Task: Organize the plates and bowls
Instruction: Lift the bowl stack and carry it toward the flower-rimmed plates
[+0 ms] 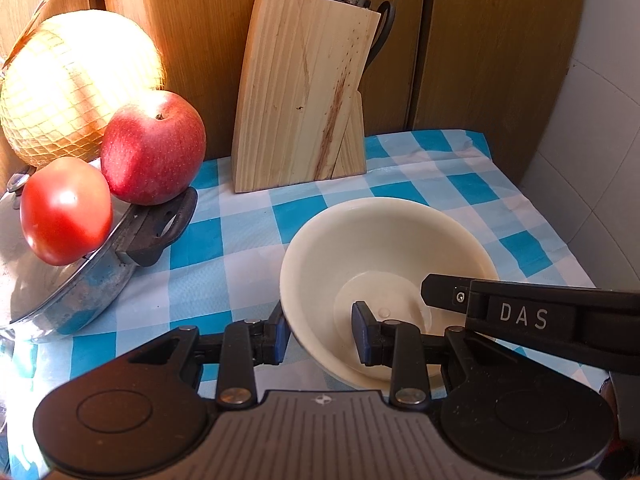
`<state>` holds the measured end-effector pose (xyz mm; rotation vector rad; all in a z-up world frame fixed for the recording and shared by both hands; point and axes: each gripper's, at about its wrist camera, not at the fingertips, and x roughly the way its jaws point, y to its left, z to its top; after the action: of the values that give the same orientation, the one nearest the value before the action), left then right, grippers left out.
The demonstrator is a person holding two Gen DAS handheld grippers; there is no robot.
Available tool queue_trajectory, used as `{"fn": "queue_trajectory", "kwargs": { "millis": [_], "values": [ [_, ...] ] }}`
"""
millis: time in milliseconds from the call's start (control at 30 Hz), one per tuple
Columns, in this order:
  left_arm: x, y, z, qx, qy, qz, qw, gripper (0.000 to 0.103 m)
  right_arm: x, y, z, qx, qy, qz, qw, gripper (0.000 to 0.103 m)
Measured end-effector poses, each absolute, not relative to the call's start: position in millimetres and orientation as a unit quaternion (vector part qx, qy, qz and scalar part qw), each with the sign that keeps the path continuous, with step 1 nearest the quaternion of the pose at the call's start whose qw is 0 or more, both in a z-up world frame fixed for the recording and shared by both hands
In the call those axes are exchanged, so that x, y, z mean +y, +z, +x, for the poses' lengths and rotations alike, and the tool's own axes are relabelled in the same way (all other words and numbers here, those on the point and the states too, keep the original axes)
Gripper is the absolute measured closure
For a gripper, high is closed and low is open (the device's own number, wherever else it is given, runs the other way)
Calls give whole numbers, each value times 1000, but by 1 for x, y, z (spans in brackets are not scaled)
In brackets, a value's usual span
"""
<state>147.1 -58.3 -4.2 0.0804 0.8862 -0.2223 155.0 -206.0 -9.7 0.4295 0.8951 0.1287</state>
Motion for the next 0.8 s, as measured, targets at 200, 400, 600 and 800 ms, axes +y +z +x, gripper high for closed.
{"fn": "queue_trajectory", "kwargs": {
  "millis": [200,400,600,800],
  "values": [
    [-59,1,140,424,-110,37,898,77,-207,-4,149,424,61,205,880,83],
    [-61,6,132,421,-112,37,899,77,-208,2,142,419,62,201,883,81],
    [-61,9,128,418,-114,36,900,77,-209,6,137,417,65,197,885,80],
    [-60,12,123,416,-117,34,901,77,-209,10,130,413,67,195,887,80]
  ]
}}
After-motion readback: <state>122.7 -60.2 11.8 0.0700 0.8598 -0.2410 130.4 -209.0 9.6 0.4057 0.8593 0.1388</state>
